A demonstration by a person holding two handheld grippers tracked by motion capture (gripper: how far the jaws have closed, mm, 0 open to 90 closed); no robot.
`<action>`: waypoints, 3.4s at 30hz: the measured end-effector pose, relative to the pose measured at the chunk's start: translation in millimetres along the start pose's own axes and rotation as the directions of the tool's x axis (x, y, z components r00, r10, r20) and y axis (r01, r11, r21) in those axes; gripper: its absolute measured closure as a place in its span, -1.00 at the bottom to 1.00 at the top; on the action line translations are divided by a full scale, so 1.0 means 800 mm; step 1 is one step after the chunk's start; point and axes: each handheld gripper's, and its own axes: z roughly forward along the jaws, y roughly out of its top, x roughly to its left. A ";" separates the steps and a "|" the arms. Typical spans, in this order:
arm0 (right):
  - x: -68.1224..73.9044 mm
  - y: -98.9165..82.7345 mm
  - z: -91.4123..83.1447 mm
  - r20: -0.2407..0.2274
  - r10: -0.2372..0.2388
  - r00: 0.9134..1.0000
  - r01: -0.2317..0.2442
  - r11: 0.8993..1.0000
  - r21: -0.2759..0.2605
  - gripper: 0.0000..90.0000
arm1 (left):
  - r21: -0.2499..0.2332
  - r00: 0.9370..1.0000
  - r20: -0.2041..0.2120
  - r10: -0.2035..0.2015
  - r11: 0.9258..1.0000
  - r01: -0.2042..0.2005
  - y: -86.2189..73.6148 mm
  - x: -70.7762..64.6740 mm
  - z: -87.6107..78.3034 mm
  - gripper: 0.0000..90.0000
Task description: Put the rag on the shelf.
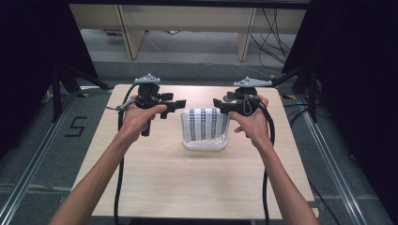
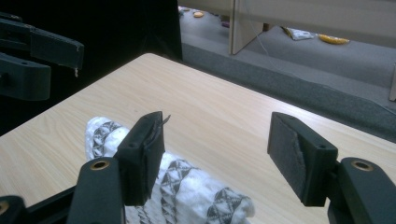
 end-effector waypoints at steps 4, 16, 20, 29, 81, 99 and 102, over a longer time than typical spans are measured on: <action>0.000 -0.005 -0.006 -0.010 -0.028 1.000 0.028 1.000 -0.013 -0.17 | -0.005 1.000 0.017 0.008 1.000 -0.008 -0.005 -0.007 -0.005 -0.30; 0.009 -0.016 -0.023 -0.045 -0.044 0.998 0.042 0.998 -0.039 -0.17 | 0.006 0.998 0.055 0.022 1.000 -0.023 -0.025 -0.024 -0.019 -0.30; 0.015 -0.019 -0.028 -0.049 -0.028 0.998 0.026 0.999 -0.034 -0.17 | 0.017 0.998 0.055 0.027 0.999 -0.028 -0.031 -0.028 -0.024 -0.30; 0.023 -0.025 -0.037 -0.068 -0.043 0.997 0.041 0.999 -0.036 -0.17 | 0.021 0.996 0.076 0.039 0.999 -0.041 -0.044 -0.039 -0.032 -0.33; 0.036 -0.076 -0.064 -0.127 -0.018 0.992 0.010 0.998 -0.058 -0.33 | 0.033 0.984 0.133 0.116 0.992 -0.122 -0.120 -0.082 -0.062 -0.48; 0.038 -0.099 -0.069 -0.133 -0.009 0.991 0.005 1.000 -0.030 -0.40 | 0.042 0.982 0.143 0.126 0.990 -0.133 -0.135 -0.087 -0.068 -0.49; 0.039 -0.102 -0.070 -0.150 -0.011 0.989 0.006 0.999 -0.035 -0.43 | 0.039 0.981 0.149 0.128 0.990 -0.135 -0.139 -0.088 -0.070 -0.49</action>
